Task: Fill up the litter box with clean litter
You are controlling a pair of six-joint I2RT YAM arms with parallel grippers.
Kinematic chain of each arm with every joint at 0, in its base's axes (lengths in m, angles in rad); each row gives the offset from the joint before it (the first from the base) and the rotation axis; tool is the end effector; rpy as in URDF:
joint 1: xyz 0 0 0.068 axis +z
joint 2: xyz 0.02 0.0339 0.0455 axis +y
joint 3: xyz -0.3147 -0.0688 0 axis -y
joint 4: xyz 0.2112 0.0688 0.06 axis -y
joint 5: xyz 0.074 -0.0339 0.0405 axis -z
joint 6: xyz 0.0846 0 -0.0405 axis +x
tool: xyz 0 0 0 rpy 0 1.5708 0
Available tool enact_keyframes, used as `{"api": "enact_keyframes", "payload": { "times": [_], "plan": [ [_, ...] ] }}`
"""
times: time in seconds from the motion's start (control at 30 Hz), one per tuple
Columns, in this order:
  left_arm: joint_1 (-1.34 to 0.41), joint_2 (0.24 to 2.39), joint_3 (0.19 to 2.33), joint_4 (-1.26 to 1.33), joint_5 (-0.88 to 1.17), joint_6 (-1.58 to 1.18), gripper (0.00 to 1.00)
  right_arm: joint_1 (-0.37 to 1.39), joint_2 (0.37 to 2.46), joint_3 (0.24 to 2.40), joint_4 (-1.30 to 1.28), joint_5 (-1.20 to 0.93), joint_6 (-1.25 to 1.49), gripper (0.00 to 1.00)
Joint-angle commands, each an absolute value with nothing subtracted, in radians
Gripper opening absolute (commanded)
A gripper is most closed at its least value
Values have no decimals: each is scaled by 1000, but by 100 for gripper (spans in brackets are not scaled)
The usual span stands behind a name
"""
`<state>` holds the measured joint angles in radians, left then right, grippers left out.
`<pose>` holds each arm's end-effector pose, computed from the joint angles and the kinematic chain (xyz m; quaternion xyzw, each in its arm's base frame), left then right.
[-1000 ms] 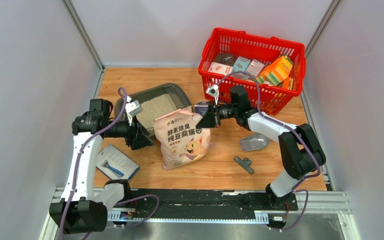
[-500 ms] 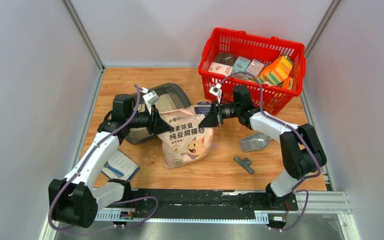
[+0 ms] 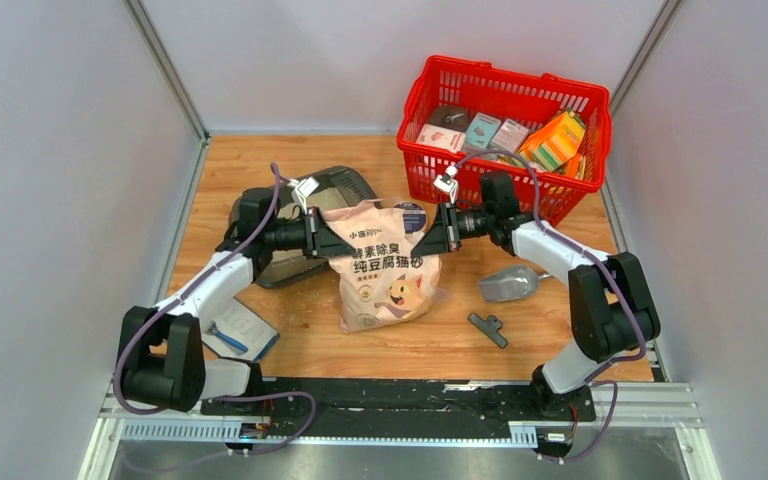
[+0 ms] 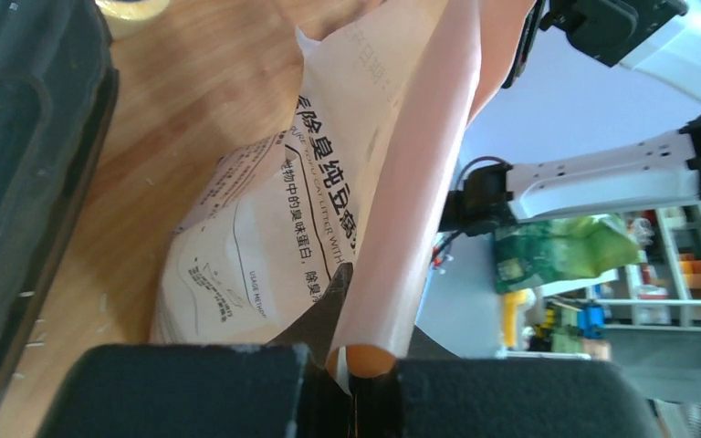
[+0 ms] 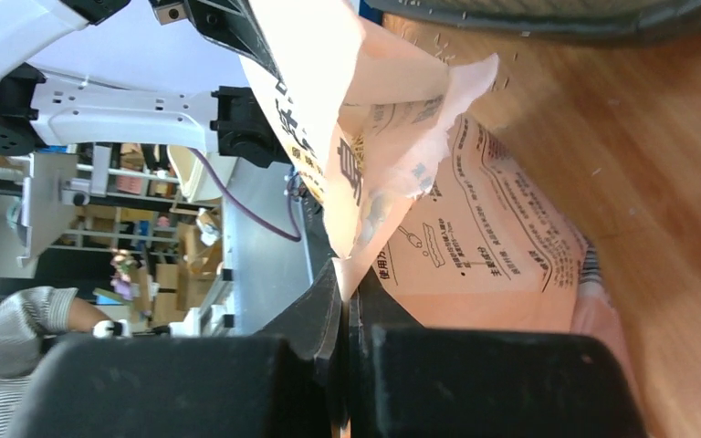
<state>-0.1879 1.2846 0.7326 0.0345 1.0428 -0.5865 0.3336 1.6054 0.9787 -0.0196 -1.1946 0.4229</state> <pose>0.2259 -0.1173 0.2980 0.0970 0.7844 -0.5633 0.2410 0.2776 0.1795 0.2895 -0.2175 0.7505 0.6040 0.1568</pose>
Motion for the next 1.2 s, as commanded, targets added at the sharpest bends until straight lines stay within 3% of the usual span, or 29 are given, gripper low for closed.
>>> {"api": "enact_keyframes", "payload": {
  "times": [0.0, 0.13, 0.2, 0.23, 0.27, 0.4, 0.63, 0.83, 1.07, 1.17],
  "plan": [
    [-181, 1333, 758, 129, 1112, -738, 0, 322, 1534, 997, -135, -1322, 502, 0],
    [-175, 1388, 793, 83, 1193, -818, 1, 311, 1514, 1015, -135, -1319, 529, 0],
    [-175, 1358, 792, 84, 1174, -784, 15, 307, 1497, 1003, -120, -1296, 525, 0],
    [-176, 1341, 788, 84, 1119, -735, 30, 308, 1490, 1000, -112, -1289, 525, 0],
    [-179, 1309, 784, 87, 1091, -714, 37, 308, 1486, 1002, -109, -1279, 523, 0],
    [-209, 1316, 772, 220, 1054, -728, 47, 308, 1485, 1014, -104, -1209, 485, 4],
    [-253, 1351, 735, 376, 1026, -739, 47, 314, 1479, 944, 21, -1109, 515, 35],
    [-253, 1345, 696, 405, 1025, -726, 41, 350, 1460, 879, 81, -1060, 472, 50],
    [-253, 1332, 661, 411, 1054, -716, 27, 391, 1471, 830, 273, -994, 543, 50],
    [-253, 1325, 655, 413, 1057, -716, 22, 396, 1486, 831, 320, -985, 581, 44]
  ]
}}
